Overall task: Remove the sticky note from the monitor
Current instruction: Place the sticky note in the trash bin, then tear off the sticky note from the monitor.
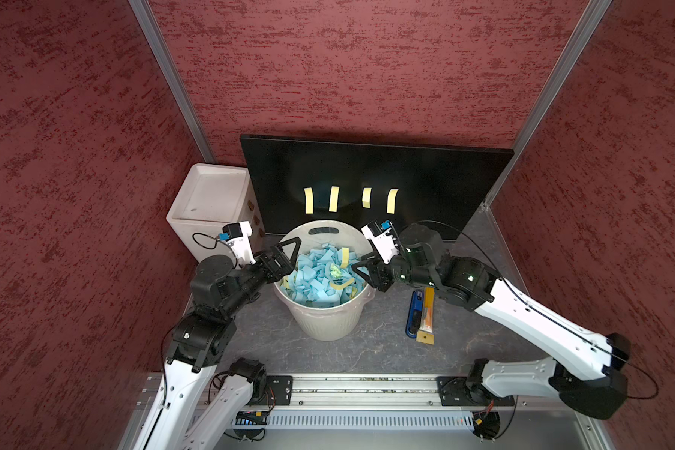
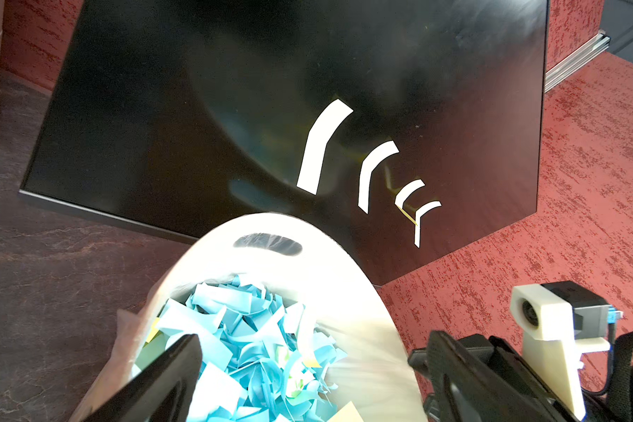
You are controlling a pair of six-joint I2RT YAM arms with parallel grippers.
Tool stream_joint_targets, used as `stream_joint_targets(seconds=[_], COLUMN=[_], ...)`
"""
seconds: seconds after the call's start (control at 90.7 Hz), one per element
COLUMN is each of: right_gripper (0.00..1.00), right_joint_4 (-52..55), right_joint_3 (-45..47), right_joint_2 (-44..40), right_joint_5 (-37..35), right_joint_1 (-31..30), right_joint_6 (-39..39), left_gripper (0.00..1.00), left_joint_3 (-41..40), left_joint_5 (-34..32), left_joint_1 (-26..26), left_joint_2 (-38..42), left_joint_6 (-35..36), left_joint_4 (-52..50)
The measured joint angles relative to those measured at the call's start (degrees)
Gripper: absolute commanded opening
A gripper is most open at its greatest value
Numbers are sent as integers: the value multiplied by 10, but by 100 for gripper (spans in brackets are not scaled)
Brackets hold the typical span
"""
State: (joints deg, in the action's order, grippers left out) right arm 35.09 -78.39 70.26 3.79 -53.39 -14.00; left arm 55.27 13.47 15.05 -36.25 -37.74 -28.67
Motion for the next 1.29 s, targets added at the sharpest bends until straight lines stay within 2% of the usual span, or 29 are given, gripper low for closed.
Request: stream_joint_targets(seconds=[0.176,0.441,0.86,1.058,1.289], right_gripper=[56,60,61,59,51], right_joint_4=[-2,-17,-119,-173,-219], right_joint_3=[0,0,52,63,66], right_joint_2=[-44,-61,-51,-23,7], right_joint_5=[-25,-20,106,159,192], right_joint_1=[23,110,261,281,285], right_joint_6=[-12,-59,-197,-250,-293], left_gripper=[100,100,100,100,100], left_joint_3=[0,0,0,0,0], left_joint_5=[3,9,12,14,15], left_joint_1=[0,-2,-3,-6,-7], left_joint_2=[3,3,3,3,3], left_joint_6=[0,-3,-4,-4,-4], left_joint_4=[0,0,0,0,0])
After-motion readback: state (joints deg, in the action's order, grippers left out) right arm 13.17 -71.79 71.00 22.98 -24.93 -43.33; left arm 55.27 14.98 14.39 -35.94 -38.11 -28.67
